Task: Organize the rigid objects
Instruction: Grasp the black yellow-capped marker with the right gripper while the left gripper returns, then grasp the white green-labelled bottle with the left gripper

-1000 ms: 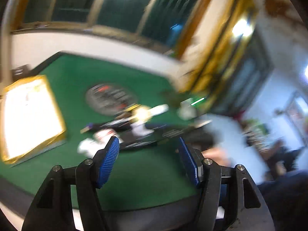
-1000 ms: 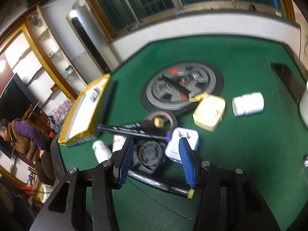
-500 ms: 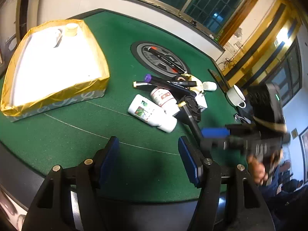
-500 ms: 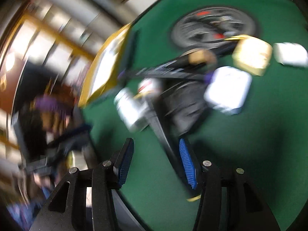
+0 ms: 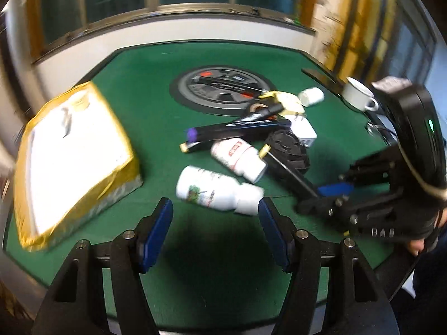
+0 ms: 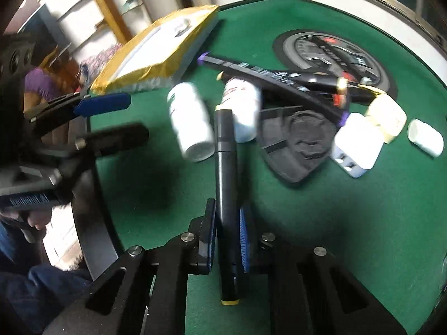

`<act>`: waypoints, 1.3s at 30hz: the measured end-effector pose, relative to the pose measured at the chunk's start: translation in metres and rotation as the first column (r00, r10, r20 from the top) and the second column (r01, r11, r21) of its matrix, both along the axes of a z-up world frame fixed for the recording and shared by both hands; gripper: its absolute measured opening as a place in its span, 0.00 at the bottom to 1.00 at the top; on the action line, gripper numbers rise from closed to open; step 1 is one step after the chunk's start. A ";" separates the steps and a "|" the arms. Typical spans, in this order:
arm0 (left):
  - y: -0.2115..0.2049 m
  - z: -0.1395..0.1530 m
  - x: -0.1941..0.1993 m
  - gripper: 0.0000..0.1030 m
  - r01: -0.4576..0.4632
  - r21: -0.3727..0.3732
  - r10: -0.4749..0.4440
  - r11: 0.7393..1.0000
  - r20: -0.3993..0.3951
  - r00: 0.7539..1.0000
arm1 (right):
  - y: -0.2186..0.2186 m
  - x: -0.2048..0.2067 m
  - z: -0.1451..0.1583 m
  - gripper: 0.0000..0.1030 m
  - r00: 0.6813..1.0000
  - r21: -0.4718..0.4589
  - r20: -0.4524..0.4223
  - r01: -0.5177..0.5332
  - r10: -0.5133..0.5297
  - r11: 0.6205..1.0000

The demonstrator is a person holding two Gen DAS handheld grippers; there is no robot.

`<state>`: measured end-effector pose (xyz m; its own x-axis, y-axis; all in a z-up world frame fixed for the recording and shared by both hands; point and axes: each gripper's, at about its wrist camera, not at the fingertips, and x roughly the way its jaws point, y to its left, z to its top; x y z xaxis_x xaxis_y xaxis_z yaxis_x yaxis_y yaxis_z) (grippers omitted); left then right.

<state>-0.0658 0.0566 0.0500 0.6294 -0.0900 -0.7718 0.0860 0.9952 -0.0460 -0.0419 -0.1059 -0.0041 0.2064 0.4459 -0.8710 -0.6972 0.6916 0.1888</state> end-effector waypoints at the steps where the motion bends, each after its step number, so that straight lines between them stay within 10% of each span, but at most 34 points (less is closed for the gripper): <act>1: 0.000 0.000 0.002 0.61 0.012 0.000 -0.012 1.000 -0.009 1.000 | -0.001 0.008 0.002 0.13 1.000 0.006 -0.011 0.019 -0.019 1.000; 12: -0.014 -0.008 0.042 0.61 0.327 0.142 -0.324 0.934 -0.042 0.945 | -0.011 0.022 -0.009 0.13 0.994 0.067 -0.098 0.060 -0.054 0.996; 22: -0.017 -0.025 0.013 0.61 0.420 0.118 -0.398 0.900 -0.172 0.901 | -0.012 0.024 -0.008 0.13 0.989 0.095 -0.134 0.072 -0.059 0.993; 39: 0.009 -0.018 -0.048 0.61 0.397 0.149 -0.368 0.906 -0.188 0.910 | -0.005 0.022 -0.009 0.13 0.992 0.092 -0.119 0.061 -0.050 0.994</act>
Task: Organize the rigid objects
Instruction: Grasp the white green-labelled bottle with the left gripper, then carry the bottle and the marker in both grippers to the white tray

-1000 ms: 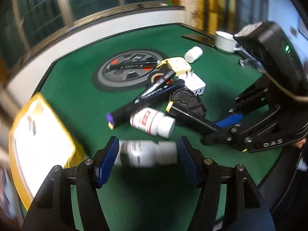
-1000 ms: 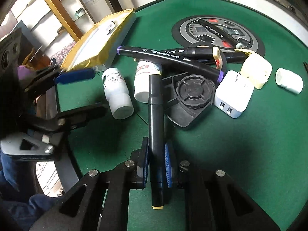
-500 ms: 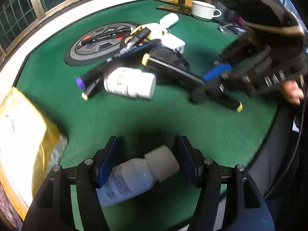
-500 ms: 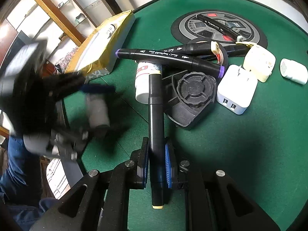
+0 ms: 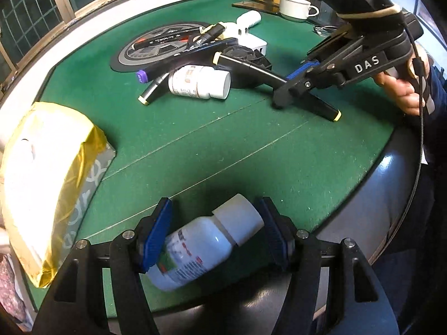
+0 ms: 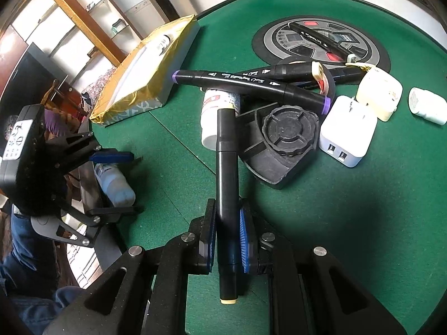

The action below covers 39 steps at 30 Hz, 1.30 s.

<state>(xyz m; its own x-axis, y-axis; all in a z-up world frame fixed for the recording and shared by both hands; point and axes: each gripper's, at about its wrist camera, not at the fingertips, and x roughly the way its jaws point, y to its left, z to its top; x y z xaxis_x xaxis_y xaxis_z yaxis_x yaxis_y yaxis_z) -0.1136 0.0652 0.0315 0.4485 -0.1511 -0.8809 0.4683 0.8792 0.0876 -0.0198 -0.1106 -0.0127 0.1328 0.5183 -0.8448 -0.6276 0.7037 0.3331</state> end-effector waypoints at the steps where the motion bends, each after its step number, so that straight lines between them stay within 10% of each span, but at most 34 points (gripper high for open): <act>1: 0.003 0.003 -0.001 0.61 0.005 -0.004 -0.005 1.000 0.004 1.000 | 0.000 -0.001 0.000 0.13 1.000 -0.002 0.001 0.000 0.000 1.000; 25: 0.034 0.033 -0.015 0.61 0.150 0.088 -0.147 0.985 -0.036 0.988 | 0.003 -0.001 -0.003 0.13 1.000 -0.004 0.003 -0.010 0.010 1.000; 35: 0.006 -0.009 -0.010 0.62 0.343 0.336 -0.313 0.877 -0.140 0.939 | 0.003 -0.001 -0.003 0.13 1.000 0.000 0.003 -0.011 0.011 1.000; 39: 0.010 -0.006 -0.002 0.45 0.292 0.277 -0.270 0.915 -0.117 0.956 | 0.003 -0.001 -0.003 0.13 1.000 0.001 0.002 -0.010 0.010 1.000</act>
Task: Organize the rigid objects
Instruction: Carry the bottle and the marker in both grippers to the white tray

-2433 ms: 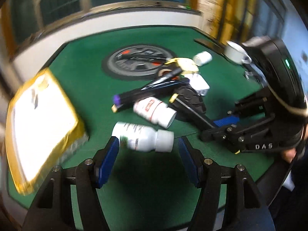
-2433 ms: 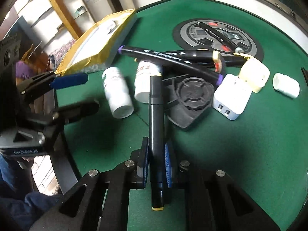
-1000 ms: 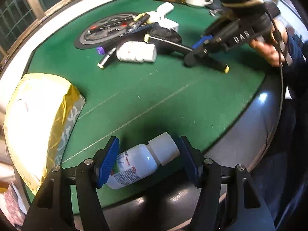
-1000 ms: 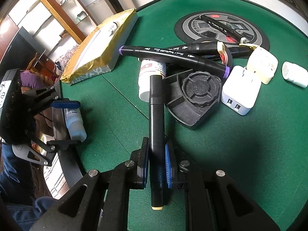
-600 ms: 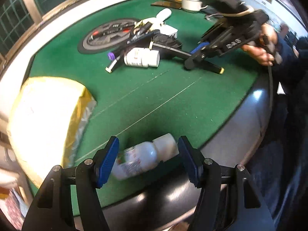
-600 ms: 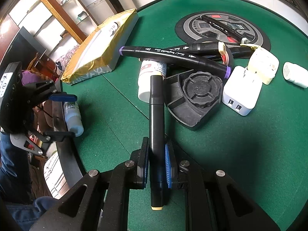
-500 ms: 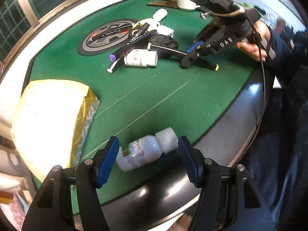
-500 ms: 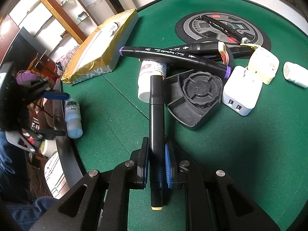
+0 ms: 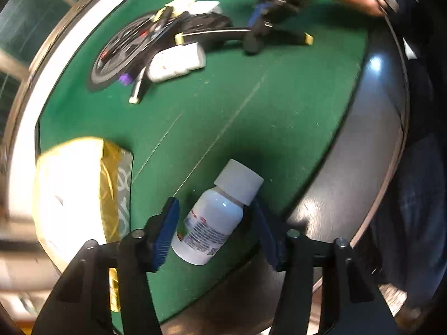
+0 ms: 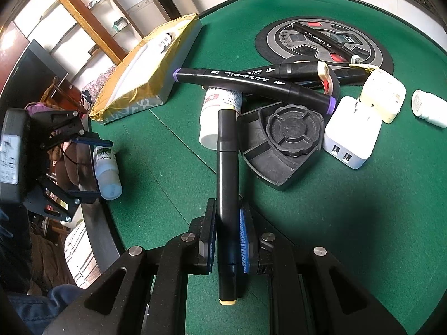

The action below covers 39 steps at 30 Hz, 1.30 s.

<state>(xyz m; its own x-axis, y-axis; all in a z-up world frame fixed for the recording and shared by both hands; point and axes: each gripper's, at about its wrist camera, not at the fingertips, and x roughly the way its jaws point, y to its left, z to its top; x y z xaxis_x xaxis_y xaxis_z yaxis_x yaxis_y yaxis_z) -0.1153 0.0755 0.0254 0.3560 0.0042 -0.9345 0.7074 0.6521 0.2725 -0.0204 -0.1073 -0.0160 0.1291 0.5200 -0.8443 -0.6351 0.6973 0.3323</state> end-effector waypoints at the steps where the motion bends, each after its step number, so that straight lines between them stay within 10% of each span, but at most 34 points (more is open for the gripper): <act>1: 0.003 -0.002 0.003 0.43 -0.034 -0.012 0.034 0.999 0.000 0.999 | 0.000 0.000 0.000 0.13 1.000 0.000 -0.001 0.001 -0.001 1.000; 7: 0.023 -0.009 0.009 0.39 -0.302 -0.187 0.316 0.935 0.049 0.947 | 0.000 0.000 0.000 0.13 1.000 -0.002 0.001 0.003 -0.003 1.000; 15: 0.008 -0.013 0.000 0.35 -0.583 -0.343 0.647 0.737 0.110 0.754 | 0.005 -0.005 0.002 0.13 1.000 0.006 0.002 -0.017 0.017 1.000; 29: 0.018 0.001 -0.008 0.32 -0.569 -0.640 0.764 0.516 0.045 0.643 | 0.013 -0.021 0.014 0.13 0.997 0.056 0.056 -0.048 0.045 0.997; 39: 0.054 0.035 -0.021 0.32 -0.518 -0.731 0.822 0.444 0.101 0.561 | 0.022 -0.026 0.020 0.13 0.996 0.117 0.064 -0.072 0.065 0.991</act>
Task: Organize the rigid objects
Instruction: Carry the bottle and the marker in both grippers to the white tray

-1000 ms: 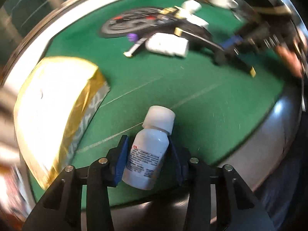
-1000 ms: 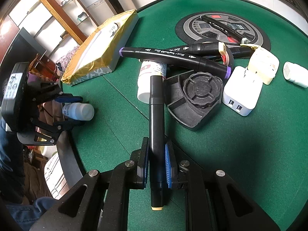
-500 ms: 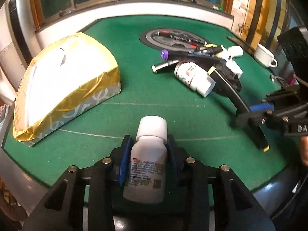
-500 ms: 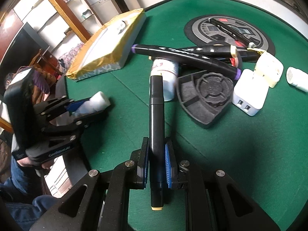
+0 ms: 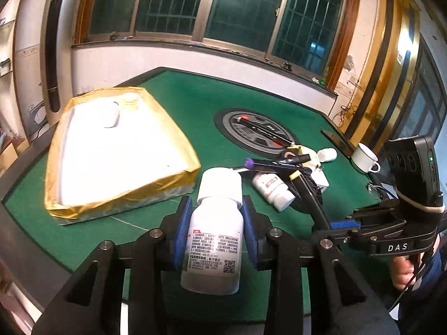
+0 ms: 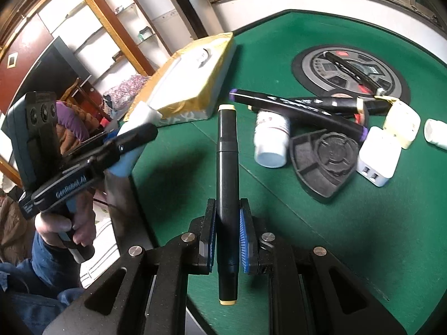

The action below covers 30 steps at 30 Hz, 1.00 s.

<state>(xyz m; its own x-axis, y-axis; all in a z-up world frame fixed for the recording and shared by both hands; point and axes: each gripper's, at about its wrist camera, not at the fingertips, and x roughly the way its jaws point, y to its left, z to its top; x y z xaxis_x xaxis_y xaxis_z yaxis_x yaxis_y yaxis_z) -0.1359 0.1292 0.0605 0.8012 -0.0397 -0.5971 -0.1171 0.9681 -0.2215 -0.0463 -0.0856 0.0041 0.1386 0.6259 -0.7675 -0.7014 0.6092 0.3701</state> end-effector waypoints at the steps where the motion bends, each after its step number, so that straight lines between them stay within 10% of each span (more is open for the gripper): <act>1: 0.005 0.001 -0.003 0.32 -0.013 -0.004 0.013 1.000 0.004 1.000 | 0.002 0.001 0.001 0.13 1.000 0.000 -0.006 -0.003 0.003 1.000; 30: 0.149 0.036 0.058 0.32 -0.216 -0.008 0.215 0.976 -0.038 0.976 | 0.176 0.060 0.057 0.13 0.997 -0.092 -0.021 -0.070 0.069 0.993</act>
<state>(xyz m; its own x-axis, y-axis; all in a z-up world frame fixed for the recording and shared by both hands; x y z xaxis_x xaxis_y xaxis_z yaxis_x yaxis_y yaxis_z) -0.0782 0.2778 0.0966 0.7694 0.1241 -0.6265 -0.3310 0.9164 -0.2250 0.0140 0.0908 0.0613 0.0835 0.5598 -0.8244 -0.7370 0.5915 0.3270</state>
